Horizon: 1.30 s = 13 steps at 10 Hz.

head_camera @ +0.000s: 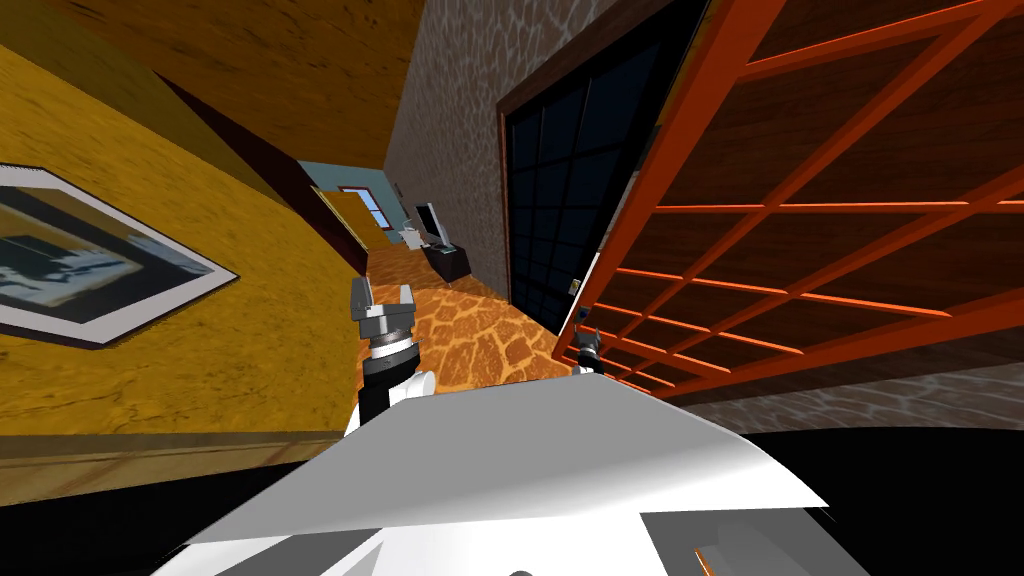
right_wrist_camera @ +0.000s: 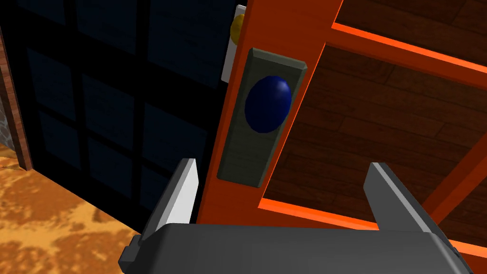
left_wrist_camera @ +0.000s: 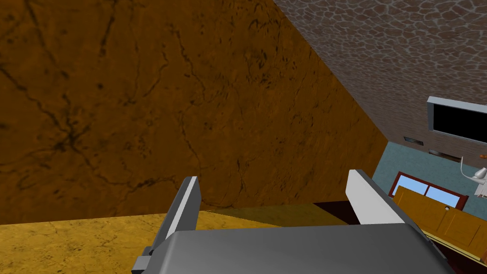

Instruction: Pull the door open

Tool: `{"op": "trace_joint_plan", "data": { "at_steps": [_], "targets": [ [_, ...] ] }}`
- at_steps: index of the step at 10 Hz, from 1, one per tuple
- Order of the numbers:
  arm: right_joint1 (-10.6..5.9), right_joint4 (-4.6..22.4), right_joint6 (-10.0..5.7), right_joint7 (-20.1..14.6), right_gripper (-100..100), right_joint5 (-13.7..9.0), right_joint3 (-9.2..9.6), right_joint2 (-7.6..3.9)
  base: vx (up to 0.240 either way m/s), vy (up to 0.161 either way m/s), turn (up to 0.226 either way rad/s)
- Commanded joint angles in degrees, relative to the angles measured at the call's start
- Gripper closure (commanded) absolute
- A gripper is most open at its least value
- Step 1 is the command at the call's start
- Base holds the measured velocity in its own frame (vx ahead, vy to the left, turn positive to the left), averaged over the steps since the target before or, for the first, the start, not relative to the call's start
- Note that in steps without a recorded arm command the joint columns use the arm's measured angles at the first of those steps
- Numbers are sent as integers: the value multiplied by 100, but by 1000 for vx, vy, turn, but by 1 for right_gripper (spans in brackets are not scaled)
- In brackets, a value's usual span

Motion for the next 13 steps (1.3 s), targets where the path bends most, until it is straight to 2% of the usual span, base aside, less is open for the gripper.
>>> {"op": "trace_joint_plan", "data": {
  "at_steps": [1, 4, 7, 8, 9, 10, 13],
  "targets": [
    [4, -22, -2, -265, -100, -128, 34, 2, -51, 13, 60],
    [17, -74, -6, -751, -100, -392, 105, 10, -77, 5, 75],
    [25, -109, -8, -1098, -100, -572, 153, 15, -57, 14, 56],
    [24, -105, -4, -1010, -100, -534, 142, 13, -23, 6, 7],
    [82, -59, -39, -1196, -100, -530, 170, -94, 151, -52, -2],
    [99, -44, -49, -1244, -100, -526, 178, -126, 237, -78, 9],
    [218, 59, -122, -1580, -100, -503, 234, -351, 219, -43, 9]
  ]
}}
